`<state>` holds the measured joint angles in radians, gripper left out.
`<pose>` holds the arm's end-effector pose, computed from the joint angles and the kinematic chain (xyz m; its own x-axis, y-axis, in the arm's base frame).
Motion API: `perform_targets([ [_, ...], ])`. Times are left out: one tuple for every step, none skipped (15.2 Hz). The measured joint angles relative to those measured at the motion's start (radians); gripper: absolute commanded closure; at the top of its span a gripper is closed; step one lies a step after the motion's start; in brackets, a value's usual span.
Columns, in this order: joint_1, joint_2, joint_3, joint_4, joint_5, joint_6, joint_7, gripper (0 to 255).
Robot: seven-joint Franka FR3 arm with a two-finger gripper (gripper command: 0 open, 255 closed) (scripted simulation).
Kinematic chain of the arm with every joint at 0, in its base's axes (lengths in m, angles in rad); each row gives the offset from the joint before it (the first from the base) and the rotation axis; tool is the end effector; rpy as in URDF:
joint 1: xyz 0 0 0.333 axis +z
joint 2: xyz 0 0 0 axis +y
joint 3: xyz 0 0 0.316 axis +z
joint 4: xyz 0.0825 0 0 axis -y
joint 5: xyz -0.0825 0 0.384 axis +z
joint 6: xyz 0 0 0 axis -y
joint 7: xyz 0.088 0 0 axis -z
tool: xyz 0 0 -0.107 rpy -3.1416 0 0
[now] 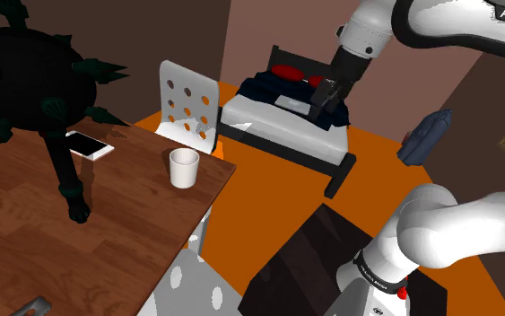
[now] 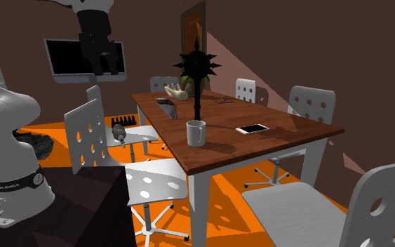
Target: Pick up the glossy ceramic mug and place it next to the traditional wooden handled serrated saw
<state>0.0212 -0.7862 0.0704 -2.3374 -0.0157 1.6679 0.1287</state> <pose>0.3155 0.0346 0.6080 0.9912 -0.0507 0.1224 -0.0572 -0.9971 0.0502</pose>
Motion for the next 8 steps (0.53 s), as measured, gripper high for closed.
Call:
perform_targets([
  [0.0, 0.0, 0.0, 0.0, 0.0, 0.0, 0.0, 0],
  [0.002, 0.01, 0.005, 0.0, 0.002, 0.01, 0.004, 0],
  [0.006, 0.022, 0.017, -0.006, 0.008, 0.029, 0.015, 0],
  [0.01, 0.048, 0.03, -0.01, 0.013, 0.057, 0.026, 0],
  [0.012, 0.067, 0.04, -0.012, 0.016, 0.08, 0.034, 0],
  [0.014, 0.1, 0.051, -0.007, 0.018, 0.108, 0.043, 0],
  [0.017, 0.12, 0.06, -0.002, 0.02, 0.125, 0.05, 0],
  [0.018, 0.152, 0.072, 0.0, 0.022, 0.154, 0.06, 0],
])
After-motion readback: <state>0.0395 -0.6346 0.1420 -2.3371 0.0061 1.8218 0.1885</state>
